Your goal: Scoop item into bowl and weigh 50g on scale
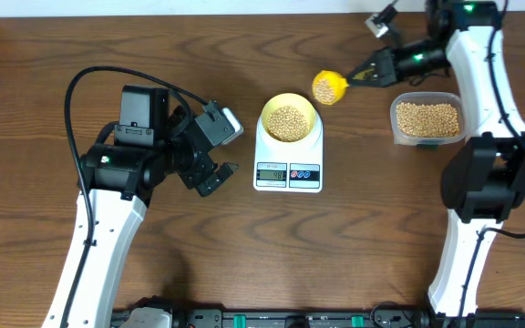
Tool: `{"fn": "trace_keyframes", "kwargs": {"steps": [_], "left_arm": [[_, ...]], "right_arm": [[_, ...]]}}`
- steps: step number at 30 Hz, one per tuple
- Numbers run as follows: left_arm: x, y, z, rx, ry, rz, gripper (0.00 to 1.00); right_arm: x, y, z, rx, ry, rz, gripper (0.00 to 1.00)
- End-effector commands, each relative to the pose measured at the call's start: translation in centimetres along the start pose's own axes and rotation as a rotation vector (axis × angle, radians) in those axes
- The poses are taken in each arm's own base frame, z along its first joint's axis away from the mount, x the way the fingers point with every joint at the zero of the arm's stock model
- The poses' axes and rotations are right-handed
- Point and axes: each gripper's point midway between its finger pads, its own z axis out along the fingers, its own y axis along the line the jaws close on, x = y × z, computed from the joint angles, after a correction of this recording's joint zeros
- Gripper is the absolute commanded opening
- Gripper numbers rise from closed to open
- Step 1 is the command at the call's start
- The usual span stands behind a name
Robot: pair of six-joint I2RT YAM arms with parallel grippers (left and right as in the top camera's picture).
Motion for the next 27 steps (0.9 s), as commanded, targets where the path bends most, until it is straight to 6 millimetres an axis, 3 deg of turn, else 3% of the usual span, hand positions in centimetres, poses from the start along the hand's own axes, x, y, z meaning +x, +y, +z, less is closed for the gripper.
{"fn": "trace_keyframes", "kwargs": {"steps": [1, 10, 27], "left_arm": [[0.2, -0.1, 0.2, 0.011, 0.002, -0.017, 0.98], [0.2, -0.1, 0.2, 0.011, 0.002, -0.017, 0.98], [0.2, -0.1, 0.2, 0.011, 0.002, -0.017, 0.98]], "right_arm": [[-0.5, 1.6, 1.9, -0.029, 0.018, -0.034, 0.01], [0.1, 2.5, 5.8, 0.054, 0.115, -0.152, 0.01], [0.5, 2.3, 7.8, 0.139, 0.181, -0.294, 0.01]]}}
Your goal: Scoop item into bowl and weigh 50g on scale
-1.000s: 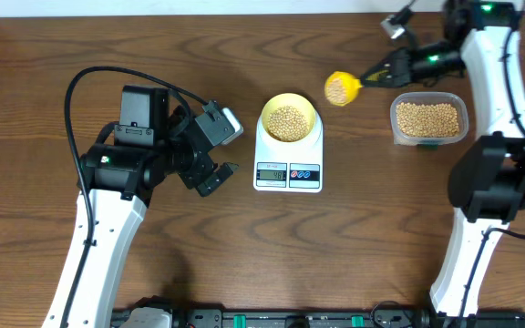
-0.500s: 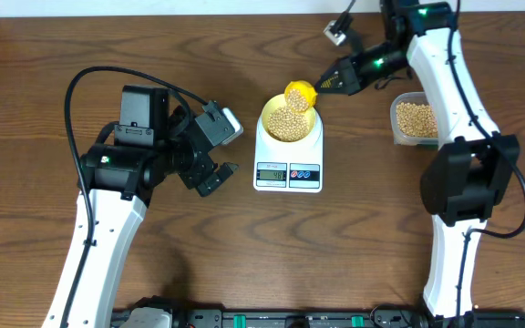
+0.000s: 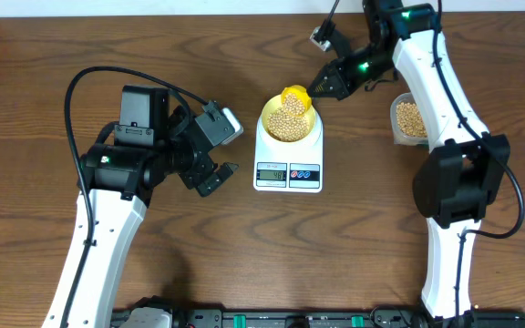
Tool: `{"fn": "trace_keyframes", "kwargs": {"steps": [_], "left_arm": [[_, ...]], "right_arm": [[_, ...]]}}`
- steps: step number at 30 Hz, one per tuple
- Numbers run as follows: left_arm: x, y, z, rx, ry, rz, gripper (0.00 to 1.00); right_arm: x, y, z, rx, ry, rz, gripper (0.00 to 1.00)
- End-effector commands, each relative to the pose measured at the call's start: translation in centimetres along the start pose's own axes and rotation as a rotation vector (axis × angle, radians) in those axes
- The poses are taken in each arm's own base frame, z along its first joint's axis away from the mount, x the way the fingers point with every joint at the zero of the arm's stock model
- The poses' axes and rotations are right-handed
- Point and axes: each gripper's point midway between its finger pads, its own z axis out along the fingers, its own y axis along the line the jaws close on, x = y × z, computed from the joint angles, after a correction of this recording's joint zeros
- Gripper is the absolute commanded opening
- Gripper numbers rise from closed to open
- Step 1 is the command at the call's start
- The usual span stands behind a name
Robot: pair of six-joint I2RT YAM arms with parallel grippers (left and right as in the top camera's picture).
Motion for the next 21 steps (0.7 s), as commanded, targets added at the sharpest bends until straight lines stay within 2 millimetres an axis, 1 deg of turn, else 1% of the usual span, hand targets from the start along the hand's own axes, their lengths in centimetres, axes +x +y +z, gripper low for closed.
{"fn": "trace_keyframes", "kwargs": {"steps": [1, 7, 10, 17, 21], "left_arm": [[0.2, -0.1, 0.2, 0.011, 0.002, -0.017, 0.98], [0.2, -0.1, 0.2, 0.011, 0.002, -0.017, 0.98], [0.2, -0.1, 0.2, 0.011, 0.002, -0.017, 0.98], [0.2, -0.1, 0.2, 0.011, 0.002, -0.017, 0.97], [0.2, -0.1, 0.2, 0.011, 0.002, -0.017, 0.98]], "right_arm": [[-0.3, 0.7, 1.1, 0.015, 0.024, -0.103, 0.01], [-0.4, 0.2, 0.7, 0.023, 0.013, -0.099, 0.01], [-0.6, 0.3, 0.5, 0.025, 0.007, -0.103, 0.01], [-1.5, 0.1, -0.9, 0.039, -0.029, -0.090, 0.01], [-1.5, 0.2, -0.9, 0.038, -0.026, -0.091, 0.01]]}}
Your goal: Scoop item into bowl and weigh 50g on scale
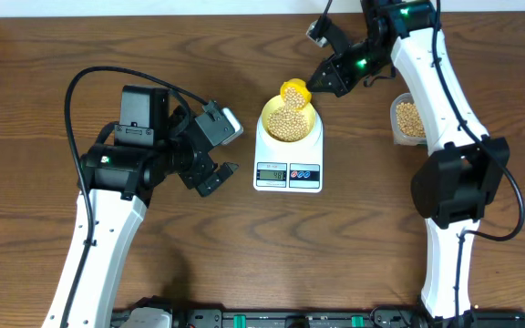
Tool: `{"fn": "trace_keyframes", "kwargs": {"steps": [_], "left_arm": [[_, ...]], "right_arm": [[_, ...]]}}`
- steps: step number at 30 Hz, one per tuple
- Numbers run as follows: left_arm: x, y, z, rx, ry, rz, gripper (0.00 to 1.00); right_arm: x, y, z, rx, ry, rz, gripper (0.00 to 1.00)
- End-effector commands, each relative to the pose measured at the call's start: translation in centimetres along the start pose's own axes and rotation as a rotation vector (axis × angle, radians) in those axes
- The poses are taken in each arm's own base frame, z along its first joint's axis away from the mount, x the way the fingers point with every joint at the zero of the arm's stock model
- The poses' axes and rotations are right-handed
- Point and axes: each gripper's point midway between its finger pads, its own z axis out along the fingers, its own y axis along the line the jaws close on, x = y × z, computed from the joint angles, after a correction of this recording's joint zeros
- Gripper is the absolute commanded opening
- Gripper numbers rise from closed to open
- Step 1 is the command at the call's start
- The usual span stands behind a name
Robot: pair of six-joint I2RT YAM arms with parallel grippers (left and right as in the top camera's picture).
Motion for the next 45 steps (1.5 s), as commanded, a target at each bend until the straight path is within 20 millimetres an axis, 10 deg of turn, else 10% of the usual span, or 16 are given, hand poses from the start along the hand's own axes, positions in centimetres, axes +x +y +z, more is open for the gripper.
{"fn": "trace_keyframes", "kwargs": {"steps": [1, 21, 45], "left_arm": [[0.2, -0.1, 0.2, 0.011, 0.002, -0.017, 0.98], [0.2, -0.1, 0.2, 0.011, 0.002, -0.017, 0.97], [0.2, -0.1, 0.2, 0.011, 0.002, -0.017, 0.98]], "right_arm": [[-0.5, 0.2, -0.1, -0.016, -0.016, -0.005, 0.01], [-1.2, 0.6, -3.0, -0.174, -0.146, 0.072, 0.01], [-1.0, 1.0, -1.5, -0.123, -0.089, 0.033, 0.01]]}}
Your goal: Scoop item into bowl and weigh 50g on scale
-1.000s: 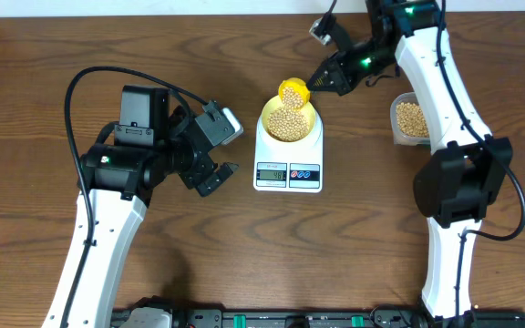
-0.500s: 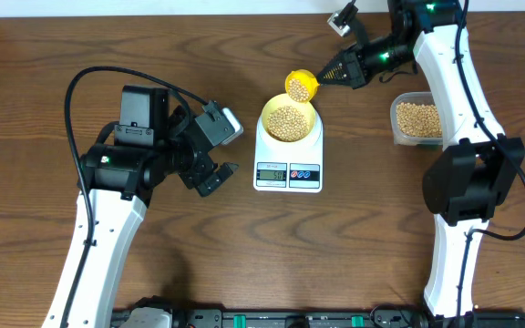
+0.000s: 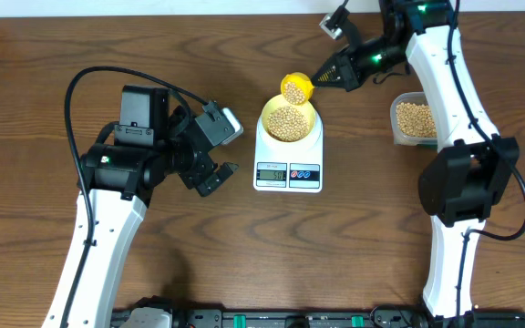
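Note:
A yellow bowl (image 3: 289, 121) of tan beans sits on the white scale (image 3: 288, 157); its display (image 3: 272, 174) is too small to read. My right gripper (image 3: 324, 78) is shut on the handle of a yellow scoop (image 3: 296, 87), which hangs tilted over the bowl's far rim with some beans still in it. At the right stands a clear container (image 3: 415, 119) of beans, partly hidden by the right arm. My left gripper (image 3: 215, 162) hangs open to the left of the scale, holding nothing.
The left arm's black cable (image 3: 117, 77) loops over the table at the left. The right arm's base column (image 3: 458, 191) stands to the right of the scale, beside the container.
The scoop has shifted slightly right and up from the bowl's far rim, and the right arm has swung a little right. The left arm is unchanged.
The right gripper first held a full scoop between the container and the bowl. Then the scoop was at the bowl's far rim, and after that tilted with beans falling in. Now it hangs just above the rim, with the bean heap higher.

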Tool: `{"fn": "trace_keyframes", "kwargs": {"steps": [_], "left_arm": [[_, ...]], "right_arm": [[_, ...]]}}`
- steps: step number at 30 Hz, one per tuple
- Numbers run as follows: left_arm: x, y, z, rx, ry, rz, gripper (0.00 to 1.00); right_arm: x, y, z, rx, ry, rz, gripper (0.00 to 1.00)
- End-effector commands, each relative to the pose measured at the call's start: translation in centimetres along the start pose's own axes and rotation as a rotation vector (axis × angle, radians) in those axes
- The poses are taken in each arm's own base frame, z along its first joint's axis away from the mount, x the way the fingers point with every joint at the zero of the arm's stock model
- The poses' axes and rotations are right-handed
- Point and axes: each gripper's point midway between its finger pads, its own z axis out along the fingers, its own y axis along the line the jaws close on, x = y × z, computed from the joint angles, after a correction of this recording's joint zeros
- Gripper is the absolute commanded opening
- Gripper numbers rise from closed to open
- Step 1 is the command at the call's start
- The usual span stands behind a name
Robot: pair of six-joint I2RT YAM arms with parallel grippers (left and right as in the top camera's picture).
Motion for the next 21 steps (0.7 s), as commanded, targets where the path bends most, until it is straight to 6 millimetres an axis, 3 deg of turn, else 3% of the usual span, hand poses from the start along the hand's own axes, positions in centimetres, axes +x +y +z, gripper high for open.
{"fn": "trace_keyframes", "kwargs": {"steps": [1, 10, 21], "left_arm": [[0.2, -0.1, 0.2, 0.011, 0.002, -0.017, 0.98], [0.2, -0.1, 0.2, 0.011, 0.002, -0.017, 0.98], [0.2, -0.1, 0.2, 0.011, 0.002, -0.017, 0.98]], "right_arm": [[-0.3, 0.2, 0.4, 0.003, 0.003, -0.018, 0.01], [-0.8, 0.9, 0.3, -0.043, -0.025, -0.017, 0.01], [-1.1, -0.4, -2.5, -0.071, -0.100, 0.076, 0.01]]}}
